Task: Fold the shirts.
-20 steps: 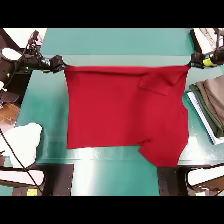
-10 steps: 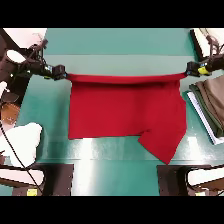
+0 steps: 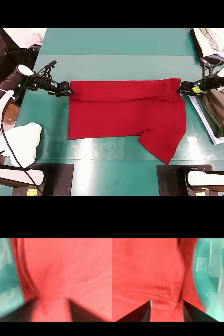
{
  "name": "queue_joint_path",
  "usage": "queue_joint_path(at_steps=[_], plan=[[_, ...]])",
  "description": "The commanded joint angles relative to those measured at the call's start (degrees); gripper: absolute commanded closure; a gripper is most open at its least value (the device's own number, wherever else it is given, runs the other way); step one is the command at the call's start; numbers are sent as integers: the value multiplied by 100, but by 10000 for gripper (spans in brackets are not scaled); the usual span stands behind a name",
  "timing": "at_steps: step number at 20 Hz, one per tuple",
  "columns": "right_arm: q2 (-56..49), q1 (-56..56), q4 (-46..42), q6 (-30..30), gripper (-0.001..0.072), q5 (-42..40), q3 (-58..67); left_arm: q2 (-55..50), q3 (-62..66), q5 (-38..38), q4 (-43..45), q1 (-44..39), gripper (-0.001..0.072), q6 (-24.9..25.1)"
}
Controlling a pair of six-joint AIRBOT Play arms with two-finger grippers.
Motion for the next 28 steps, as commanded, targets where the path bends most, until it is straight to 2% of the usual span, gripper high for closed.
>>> queue_joint_path(at_steps=[1,4,6,8,14,17,23,24,25,28], plan=[[61,-44,59,0,264,509,52,2,-2,-619,59,120,169,-122],[365,-243,59,-168,265,1193,127,323,0,-1438,514,490,185,-116],[660,-400,63,-315,266,1635,125,844,-398,-1655,800,673,185,-79],[955,-479,66,-369,266,1934,125,1547,-1281,-1556,876,697,185,-74],[1519,-422,61,-372,266,1895,127,2994,-3939,-1121,680,697,185,-94],[1552,-422,63,-372,266,1954,127,3182,-4492,-837,348,697,186,-66],[1552,-422,63,-372,266,2170,127,3182,-4653,-146,-149,697,187,46],[1552,-422,63,-372,266,2197,127,3182,-4653,-98,-251,697,217,87],[1552,-422,63,-369,266,2221,127,3182,-4653,-46,-323,697,335,107],[1552,-468,63,-369,266,2343,125,3182,-4653,74,-450,697,347,144]])
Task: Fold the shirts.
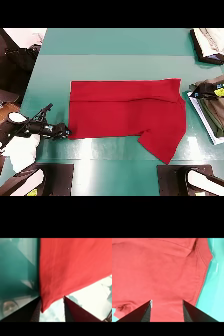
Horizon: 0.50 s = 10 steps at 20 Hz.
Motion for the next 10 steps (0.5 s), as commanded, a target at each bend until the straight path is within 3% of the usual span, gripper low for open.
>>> queue_joint_path(at_steps=[1,6,9,10], plan=[[4,-48,2,2,266,175,4,9,-24,219,-262,2,346,61],[4,-48,2,9,266,275,4,9,-26,170,-299,-24,348,138],[15,-48,7,13,266,293,-59,9,-24,367,-219,-590,373,133],[85,-50,-2,15,266,247,-219,9,-24,514,-219,-828,667,142]])
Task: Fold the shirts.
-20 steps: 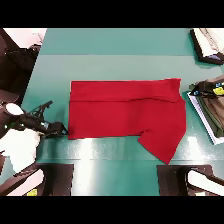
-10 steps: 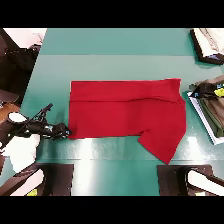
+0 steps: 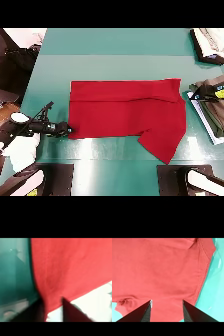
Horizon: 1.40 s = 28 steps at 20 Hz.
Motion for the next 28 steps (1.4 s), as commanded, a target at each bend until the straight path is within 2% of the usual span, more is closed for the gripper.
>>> queue_joint_path(at_steps=[1,5,8,12,14,19,22,23,24,25,26,27,28], plan=[[157,-4,-22,13,266,-74,-367,9,7,304,-39,-575,674,-4],[931,-236,-44,13,266,-415,-1744,11,315,131,35,-614,682,-190],[1473,-1010,-42,13,264,-442,-2903,11,673,-175,35,-614,682,-184],[1611,-2033,31,-15,265,-509,-4048,11,1014,-188,33,-614,681,-184],[1606,-2114,400,-260,266,-595,-4424,9,1091,-192,33,-614,681,-181],[1596,-2096,1012,-297,288,-1110,-4907,9,1093,-192,35,-614,681,-170],[1596,-1980,1091,-297,294,-1349,-5003,11,1093,-188,35,-614,681,-144],[1598,-1845,1088,-297,372,-1423,-5003,9,1093,-190,35,-614,681,-144],[1598,-1687,1091,-297,406,-1491,-5003,11,1093,-195,39,-614,681,-144],[1598,-1510,1078,-299,409,-1545,-4990,9,1093,-210,50,-614,681,-144],[1598,-1296,997,-299,464,-1569,-4944,9,1093,-219,52,-614,681,-142],[1602,-1097,901,-302,667,-1554,-4857,11,1093,-229,66,-614,681,-142],[1604,-931,785,-302,696,-1471,-4734,20,1095,-267,166,-614,682,-144]])
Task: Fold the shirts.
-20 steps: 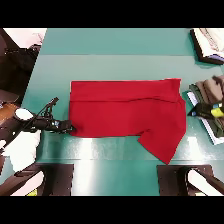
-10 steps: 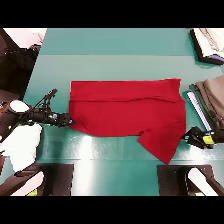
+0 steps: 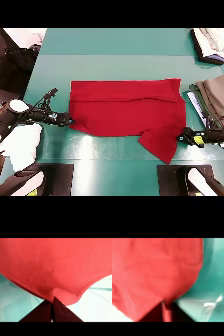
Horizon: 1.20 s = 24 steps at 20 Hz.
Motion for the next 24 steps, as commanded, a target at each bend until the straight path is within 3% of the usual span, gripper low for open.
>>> queue_joint_path(at_steps=[1,4,8,13,17,24], plan=[[17,590,-306,-7,696,164,306,63,7,-164,293,0,682,4],[466,1005,-1250,299,697,946,839,424,4,-717,1202,0,683,-216],[1814,1410,-2002,560,697,1882,979,1233,-2,-1690,2415,0,683,-468],[3032,1521,-1985,754,698,2334,984,1563,4,-2413,2076,0,681,-645],[2824,1521,-1679,763,698,1746,1209,1528,424,-1403,1554,0,682,-951],[463,1998,-1399,562,698,286,2564,404,1056,535,1298,0,681,-935]])
